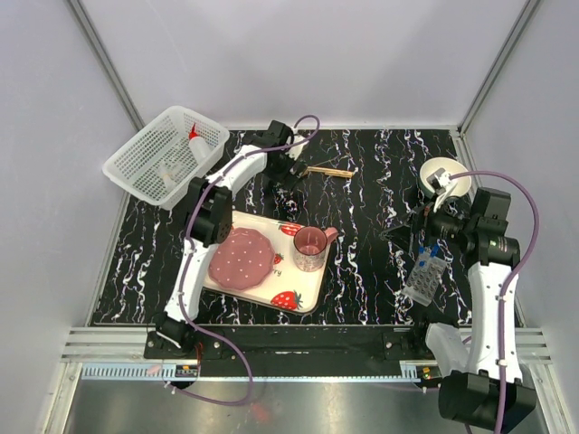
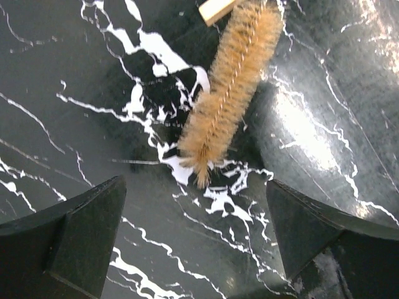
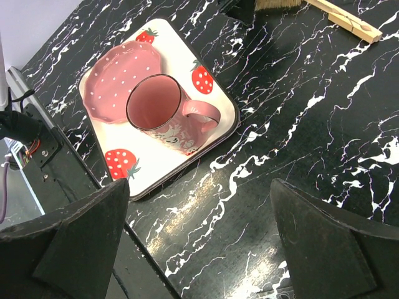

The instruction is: Organize the chemistry lab equipment

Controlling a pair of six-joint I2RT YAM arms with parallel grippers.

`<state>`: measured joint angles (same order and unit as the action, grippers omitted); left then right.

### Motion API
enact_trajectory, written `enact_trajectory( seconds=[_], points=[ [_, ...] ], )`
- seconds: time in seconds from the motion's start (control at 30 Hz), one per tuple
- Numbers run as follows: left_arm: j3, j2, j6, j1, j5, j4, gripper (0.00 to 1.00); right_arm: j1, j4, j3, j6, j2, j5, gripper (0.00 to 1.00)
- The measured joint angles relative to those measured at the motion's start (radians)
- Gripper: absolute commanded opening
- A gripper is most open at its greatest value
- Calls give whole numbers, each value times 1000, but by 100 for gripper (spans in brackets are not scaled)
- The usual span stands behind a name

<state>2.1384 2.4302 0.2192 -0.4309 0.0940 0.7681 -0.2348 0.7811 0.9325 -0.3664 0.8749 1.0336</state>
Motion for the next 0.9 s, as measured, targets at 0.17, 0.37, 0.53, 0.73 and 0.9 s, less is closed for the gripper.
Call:
enact_trajectory(
  seconds=[0.17, 0.37, 0.53, 0.73, 0.9],
  points=[
    [85, 63, 29, -3, 4, 17, 91, -30, -14, -22, 24, -44, 12, 100],
    [130, 97, 28, -2, 27, 26, 76, -59, -36, -41, 56, -64, 35, 100],
    [163, 121, 8, -1, 60, 21, 60, -69, -48, -41, 68, -63, 43, 100],
    [185, 137, -13, 0, 68, 7, 21, -79, -52, -41, 75, -63, 50, 100],
    [176, 137, -20, 1, 86, -14, 0, -82, -52, -43, 76, -63, 51, 100]
  ],
)
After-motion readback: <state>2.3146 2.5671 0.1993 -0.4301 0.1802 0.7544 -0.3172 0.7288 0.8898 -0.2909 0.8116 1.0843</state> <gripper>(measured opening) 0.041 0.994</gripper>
